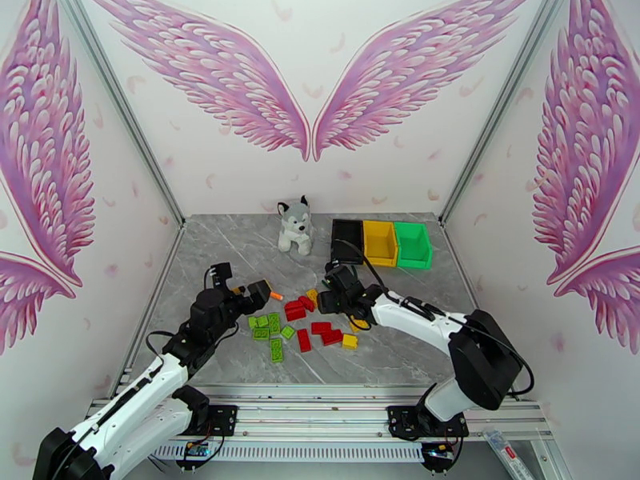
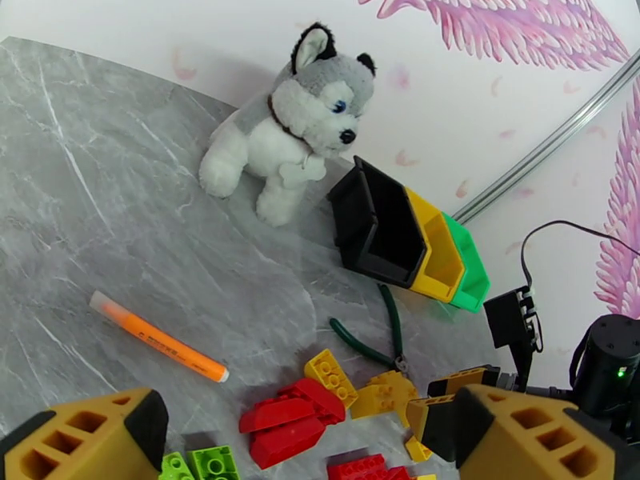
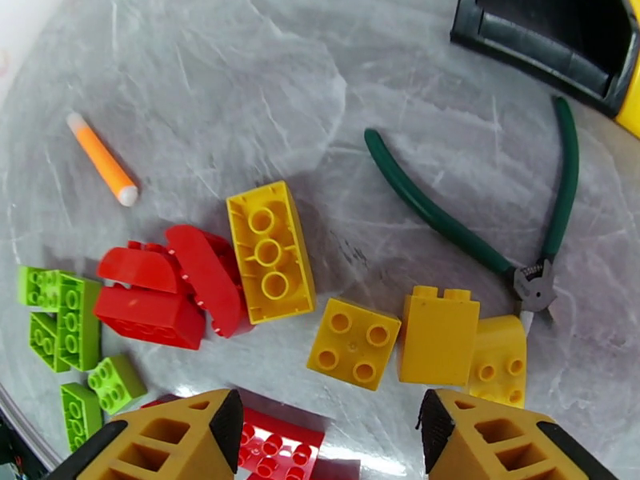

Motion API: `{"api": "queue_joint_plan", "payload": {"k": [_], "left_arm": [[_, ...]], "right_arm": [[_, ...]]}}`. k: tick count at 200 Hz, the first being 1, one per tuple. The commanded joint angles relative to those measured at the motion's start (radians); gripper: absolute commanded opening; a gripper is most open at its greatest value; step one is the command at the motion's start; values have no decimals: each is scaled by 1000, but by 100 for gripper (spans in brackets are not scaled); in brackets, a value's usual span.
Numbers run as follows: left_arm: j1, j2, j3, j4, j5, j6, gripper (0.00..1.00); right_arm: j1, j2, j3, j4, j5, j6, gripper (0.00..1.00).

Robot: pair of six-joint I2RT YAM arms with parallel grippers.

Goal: Sort the legos into containers by color

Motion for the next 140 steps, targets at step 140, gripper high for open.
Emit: {"api": "queue_joint_plan", "payload": {"k": [140], "left_arm": [[0,70,38,-17,-21,29,99]], "right_arm": [[18,197,127,-49,16,20,62]]}}
